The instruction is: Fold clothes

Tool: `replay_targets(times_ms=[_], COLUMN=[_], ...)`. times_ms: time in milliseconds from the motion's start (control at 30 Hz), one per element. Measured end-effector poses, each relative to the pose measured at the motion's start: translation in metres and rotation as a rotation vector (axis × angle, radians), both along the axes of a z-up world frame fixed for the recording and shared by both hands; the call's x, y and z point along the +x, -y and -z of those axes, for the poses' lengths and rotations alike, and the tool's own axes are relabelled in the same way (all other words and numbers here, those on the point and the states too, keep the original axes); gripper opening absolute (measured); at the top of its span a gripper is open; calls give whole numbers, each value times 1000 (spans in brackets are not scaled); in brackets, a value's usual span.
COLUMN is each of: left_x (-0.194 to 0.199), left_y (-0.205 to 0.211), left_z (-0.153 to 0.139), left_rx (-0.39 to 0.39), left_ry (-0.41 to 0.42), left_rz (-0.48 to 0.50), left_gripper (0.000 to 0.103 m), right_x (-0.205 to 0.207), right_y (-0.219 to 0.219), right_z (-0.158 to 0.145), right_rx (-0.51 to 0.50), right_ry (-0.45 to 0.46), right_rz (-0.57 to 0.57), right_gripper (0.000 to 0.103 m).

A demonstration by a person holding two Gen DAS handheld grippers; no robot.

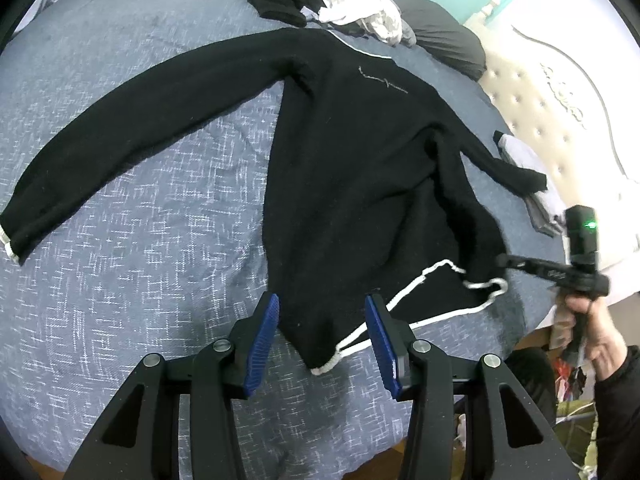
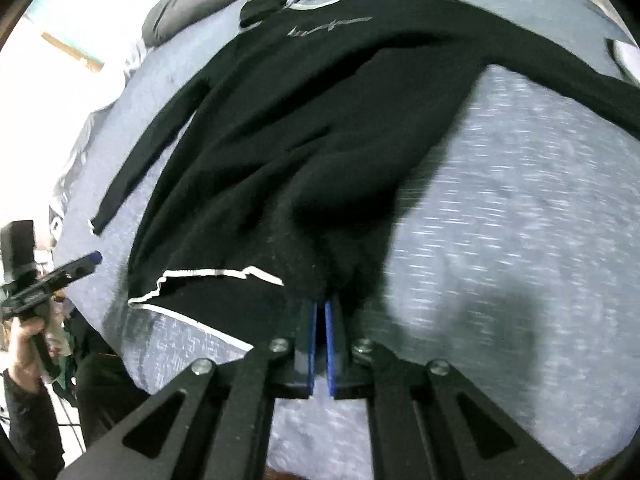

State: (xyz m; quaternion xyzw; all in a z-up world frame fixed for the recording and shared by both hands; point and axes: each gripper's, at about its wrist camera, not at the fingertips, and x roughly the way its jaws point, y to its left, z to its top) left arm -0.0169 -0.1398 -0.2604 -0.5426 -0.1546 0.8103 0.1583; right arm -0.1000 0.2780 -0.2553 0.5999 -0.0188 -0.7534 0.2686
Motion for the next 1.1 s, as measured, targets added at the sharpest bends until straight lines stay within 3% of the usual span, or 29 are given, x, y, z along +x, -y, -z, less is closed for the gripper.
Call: replay_targets(times_ms=[267,533,667,767,833,900,1033,1100], left_x=[-4,-6,-7,-9,-10,-10,-7,-5], left_y=[-12,-29,-37,-41,-45,-49,-52,-52], left_z=[5,2,3,5,5,4,2,0], left_rx=[-7,-31,-38,-43,-43,-40,-44,-48], left_ry=[20,25,30,35,35,32,26,24], left_rz=[19,56,68,74,79,85,98,104], left_gripper=[49,49,49,49,49,49,49,49], right_x=[1,6,6,9,12,17,26,27], right_y=[-69,-93,-96,-78,-58,-36,6,22], right_z=[-13,12,0,-17,-21,-20,-10,1], right_rx=[-33,7,17,17,39,53,88,137], right_ry=[14,92,32,-31,-54,-67,-89,-89], right_rz=[74,111,115,42,-25,-91,-202,-245], right_gripper=[3,3,6,6,11,26,36,46])
